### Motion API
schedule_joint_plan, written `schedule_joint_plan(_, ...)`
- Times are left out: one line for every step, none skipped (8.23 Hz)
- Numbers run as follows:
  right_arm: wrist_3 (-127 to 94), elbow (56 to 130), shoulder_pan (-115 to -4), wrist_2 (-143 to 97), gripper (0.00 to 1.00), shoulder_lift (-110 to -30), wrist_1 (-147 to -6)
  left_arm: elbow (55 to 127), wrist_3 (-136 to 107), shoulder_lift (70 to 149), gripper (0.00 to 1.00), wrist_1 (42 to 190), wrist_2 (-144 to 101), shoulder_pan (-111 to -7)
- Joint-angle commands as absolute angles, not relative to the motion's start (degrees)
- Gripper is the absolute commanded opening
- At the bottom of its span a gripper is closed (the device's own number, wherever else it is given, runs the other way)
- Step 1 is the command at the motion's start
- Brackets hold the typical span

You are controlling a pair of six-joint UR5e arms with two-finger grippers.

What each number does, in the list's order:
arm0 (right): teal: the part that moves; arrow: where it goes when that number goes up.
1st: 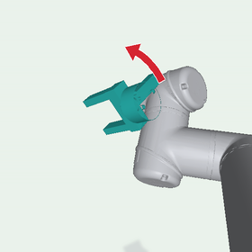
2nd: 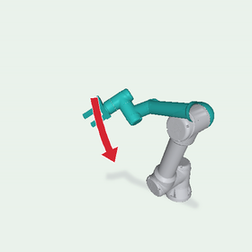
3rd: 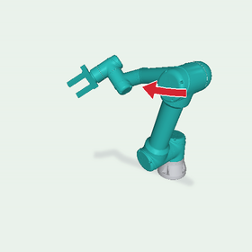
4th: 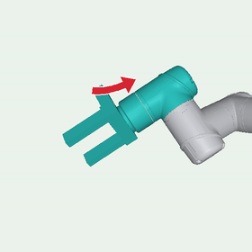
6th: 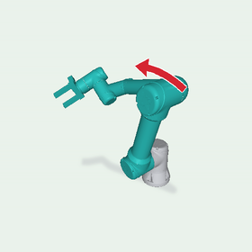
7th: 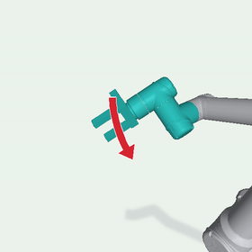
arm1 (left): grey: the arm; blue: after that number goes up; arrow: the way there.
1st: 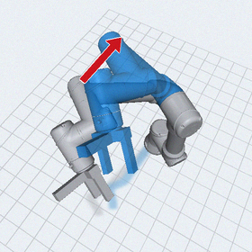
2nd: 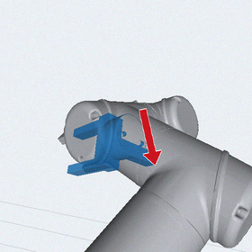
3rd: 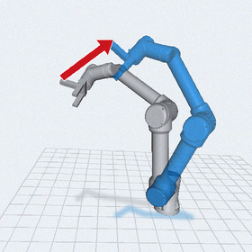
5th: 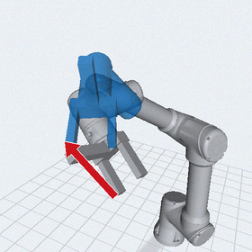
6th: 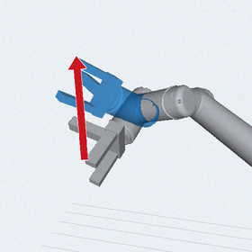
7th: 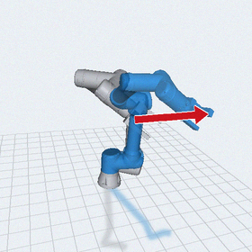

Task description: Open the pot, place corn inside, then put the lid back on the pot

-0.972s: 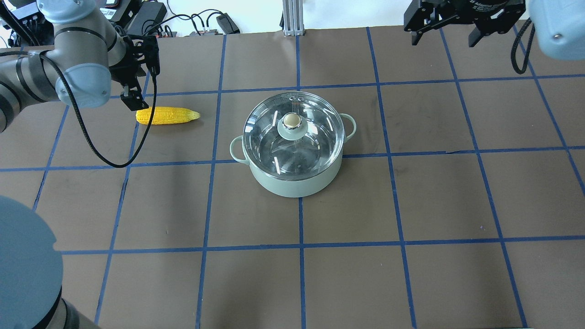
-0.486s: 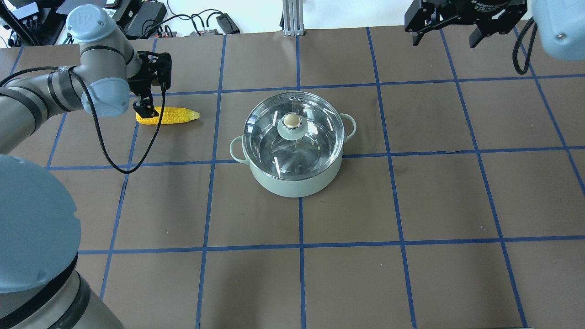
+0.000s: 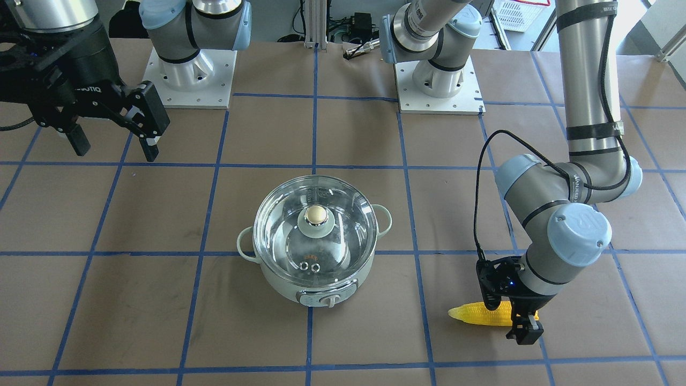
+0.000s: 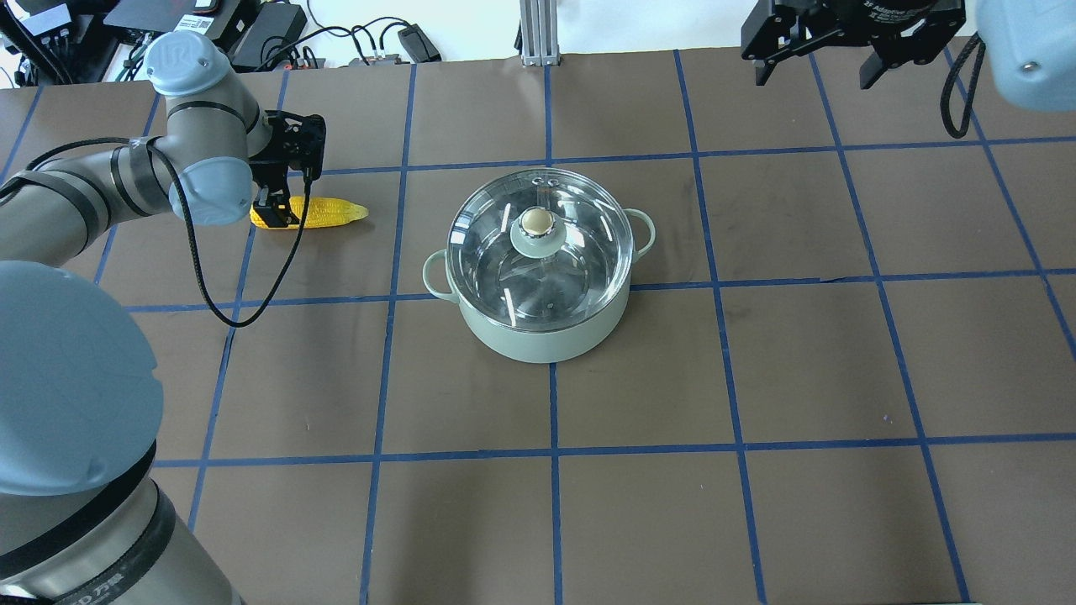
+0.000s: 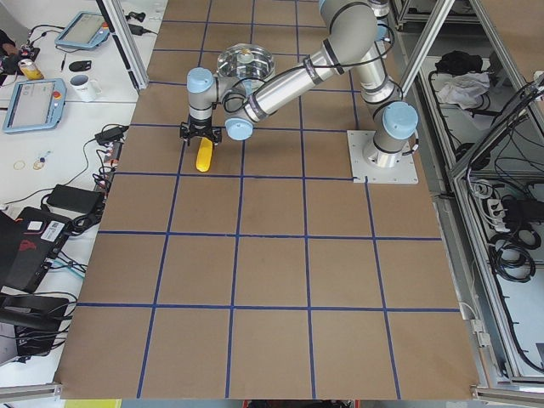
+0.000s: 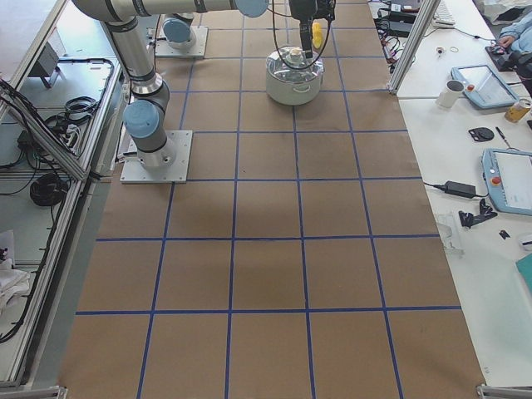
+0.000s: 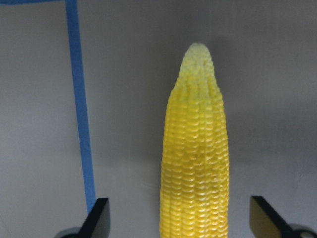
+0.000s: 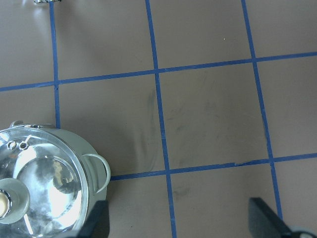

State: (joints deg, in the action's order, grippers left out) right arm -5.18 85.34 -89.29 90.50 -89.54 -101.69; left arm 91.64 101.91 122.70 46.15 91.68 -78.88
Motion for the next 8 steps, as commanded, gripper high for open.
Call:
schedule_joint_plan(-5.1,85.34,-89.47,90.18,1.0,-89.3,-101.42,91.67,102.22,123.92,1.0,46.14,91.67,-78.84)
schedule_joint_plan(-5.1,85.34,-89.56,90.09,1.0,-89.12,-101.51,91.41,103.26,124.36,1.0,46.14,91.67,-78.84)
schedule_joint_plan(-5.01,85.25,-89.56,90.09,1.0,-89.03,-101.43,91.32,103.62,124.45,1.0,46.14,91.84,-78.84)
schedule_joint_plan(-3.62,84.56,-89.73,90.17,1.0,-87.82,-101.51,91.67,103.71,124.54,1.0,46.14,91.93,-78.84)
schedule_joint_plan(-2.82,84.12,-90.43,89.91,1.0,-86.06,-102.64,92.02,103.71,124.54,1.0,46.14,92.11,-78.84)
schedule_joint_plan(-2.9,83.68,-91.92,89.48,1.0,-83.96,-105.27,92.2,103.62,124.54,1.0,46.06,92.11,-78.84)
schedule_joint_plan(-4.03,83.24,-93.5,89.3,1.0,-81.59,-106.68,92.2,103.62,124.63,1.0,46.14,92.2,-78.84)
schedule_joint_plan(-6.83,82.28,-95.08,87.56,1.0,-78.34,-109.83,92.2,103.71,125.06,1.0,46.14,92.28,-78.84)
